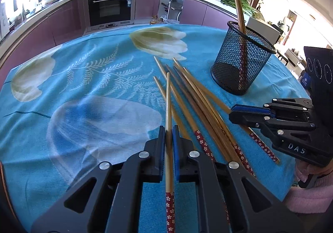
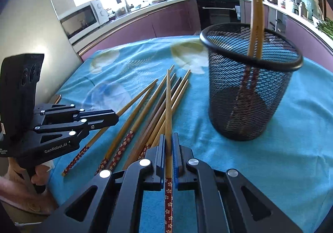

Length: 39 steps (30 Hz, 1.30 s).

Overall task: Organize utensils
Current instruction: 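Grasp a chopstick with the right tool while the left tool grasps another chopstick, then raise the right tool's chopstick upright over the cup while the left tool carries its chopstick there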

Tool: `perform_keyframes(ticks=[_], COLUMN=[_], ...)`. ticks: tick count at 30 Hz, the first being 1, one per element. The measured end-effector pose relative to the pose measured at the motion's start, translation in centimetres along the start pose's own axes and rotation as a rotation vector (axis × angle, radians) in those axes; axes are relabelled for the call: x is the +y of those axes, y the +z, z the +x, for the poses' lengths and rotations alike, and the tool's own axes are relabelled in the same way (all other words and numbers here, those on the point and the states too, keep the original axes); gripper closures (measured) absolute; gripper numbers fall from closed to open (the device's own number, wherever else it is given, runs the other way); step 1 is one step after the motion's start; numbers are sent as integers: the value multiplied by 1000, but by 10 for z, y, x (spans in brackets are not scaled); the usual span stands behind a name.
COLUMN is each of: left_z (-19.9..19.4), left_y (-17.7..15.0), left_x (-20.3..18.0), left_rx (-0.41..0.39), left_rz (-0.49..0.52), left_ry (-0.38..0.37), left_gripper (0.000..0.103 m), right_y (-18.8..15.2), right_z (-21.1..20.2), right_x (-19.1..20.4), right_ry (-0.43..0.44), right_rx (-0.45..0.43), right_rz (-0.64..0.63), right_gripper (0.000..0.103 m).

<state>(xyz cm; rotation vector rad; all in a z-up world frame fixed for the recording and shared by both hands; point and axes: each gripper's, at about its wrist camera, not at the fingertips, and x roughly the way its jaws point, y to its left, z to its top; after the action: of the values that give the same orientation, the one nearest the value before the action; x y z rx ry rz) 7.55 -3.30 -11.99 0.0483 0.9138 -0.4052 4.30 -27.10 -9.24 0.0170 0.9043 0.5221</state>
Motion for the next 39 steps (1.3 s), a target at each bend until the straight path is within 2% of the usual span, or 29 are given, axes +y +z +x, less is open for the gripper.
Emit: perform_keyframes(ticks=[11, 16, 21, 37, 39], left_z=[11, 9, -10, -91, -100], left_y=[3, 6, 12, 45, 49], left_x=[0, 0, -3, -7, -9], left_rx=[38, 35, -11, -184, -211], left_rz=[33, 25, 33, 57, 68], left_ry=[-4, -7, -34, -221, -226], left_gripper=[94, 95, 95, 95, 95], right_y=[4, 5, 9, 28, 30], right_z=[11, 1, -23, -90, -95], right_x=[5, 3, 0, -13, -14], right_ry=[-27, -26, -16, -9, -4], right_rx=[26, -8, -70, -268, -287], right_rz=[-34, -35, -36, -9, -6], right_gripper=[96, 97, 97, 97, 97])
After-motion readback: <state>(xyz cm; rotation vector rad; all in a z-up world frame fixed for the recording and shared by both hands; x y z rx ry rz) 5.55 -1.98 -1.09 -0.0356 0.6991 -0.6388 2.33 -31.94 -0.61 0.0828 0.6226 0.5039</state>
